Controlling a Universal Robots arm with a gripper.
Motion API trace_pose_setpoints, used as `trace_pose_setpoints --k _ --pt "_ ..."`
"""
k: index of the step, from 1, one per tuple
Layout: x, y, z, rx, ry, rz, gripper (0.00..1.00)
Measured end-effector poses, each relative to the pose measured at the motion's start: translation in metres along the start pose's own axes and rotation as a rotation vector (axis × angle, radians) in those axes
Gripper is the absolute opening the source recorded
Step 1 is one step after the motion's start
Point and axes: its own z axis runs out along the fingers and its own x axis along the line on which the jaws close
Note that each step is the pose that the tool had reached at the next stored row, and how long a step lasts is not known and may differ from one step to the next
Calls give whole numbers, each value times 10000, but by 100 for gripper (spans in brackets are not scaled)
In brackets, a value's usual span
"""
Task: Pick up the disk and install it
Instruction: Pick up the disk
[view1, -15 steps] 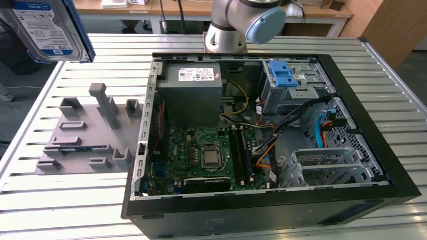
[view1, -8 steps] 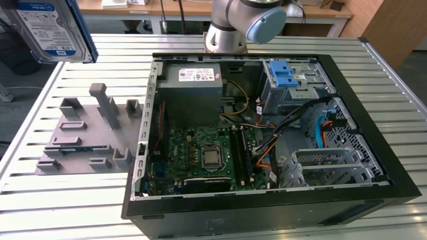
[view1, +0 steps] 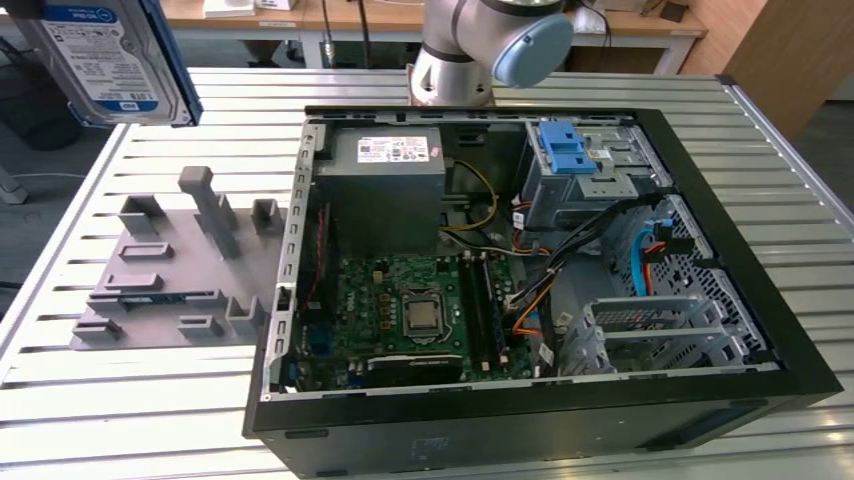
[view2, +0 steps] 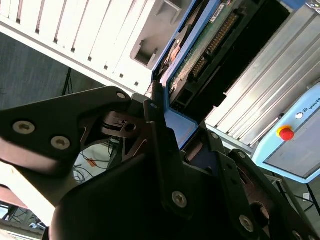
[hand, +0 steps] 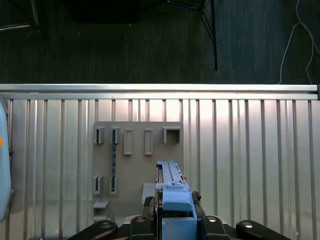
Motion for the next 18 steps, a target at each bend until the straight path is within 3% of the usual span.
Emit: trace_pose_setpoints --k 18 --pt "4 -93 -4 -1 0 -1 37"
